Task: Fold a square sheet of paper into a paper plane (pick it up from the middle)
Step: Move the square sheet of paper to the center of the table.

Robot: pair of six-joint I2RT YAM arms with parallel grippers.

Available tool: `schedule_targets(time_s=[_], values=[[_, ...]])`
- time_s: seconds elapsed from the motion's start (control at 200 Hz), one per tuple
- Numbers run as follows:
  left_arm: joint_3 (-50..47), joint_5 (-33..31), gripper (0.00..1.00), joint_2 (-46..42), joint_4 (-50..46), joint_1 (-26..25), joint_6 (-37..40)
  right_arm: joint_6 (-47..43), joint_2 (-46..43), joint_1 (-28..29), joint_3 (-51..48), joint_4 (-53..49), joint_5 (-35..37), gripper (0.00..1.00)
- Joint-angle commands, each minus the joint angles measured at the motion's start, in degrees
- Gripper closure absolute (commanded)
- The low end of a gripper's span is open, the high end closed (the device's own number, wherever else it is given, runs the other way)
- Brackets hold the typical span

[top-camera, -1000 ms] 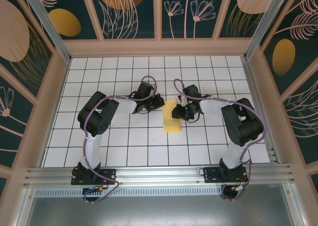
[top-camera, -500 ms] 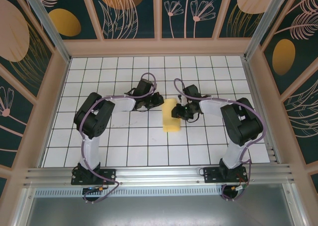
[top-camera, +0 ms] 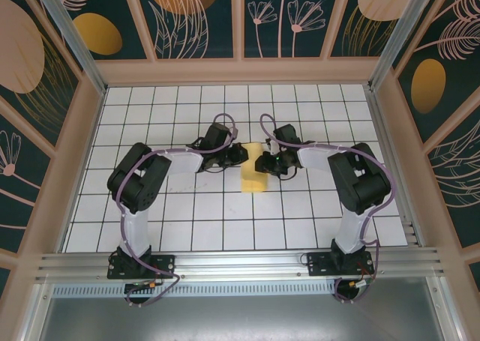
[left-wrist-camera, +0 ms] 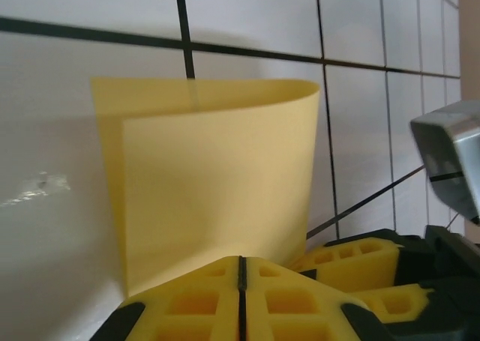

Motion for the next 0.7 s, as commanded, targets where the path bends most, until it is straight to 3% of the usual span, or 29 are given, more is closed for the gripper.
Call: schedule_targets(time_s=[0.0,0.285,0.47,0.696], values=[[1.92,-1.57,0.90,3.14,-3.47,-0.48,1.02,-0.07,2.43,-0.31,0.50,0.28,2.03,0.71],[0.72,-3.66,0.92,4.42,-5.90,-0.41,0.85,-0.43,-3.93,-1.28,1.85,0.28,0.62,0.69],[1.56,-3.50,0.93,4.62,-5.99,-0.43,0.95,-0.33,-6.20,-1.43,2.18,-2.12,8.24,0.63],[3.50,-2.73,0.91,3.29,-6.55,-0.48,1.32,-2.02,-1.48,-0.41,6.62,-5.61,16.03,0.53]])
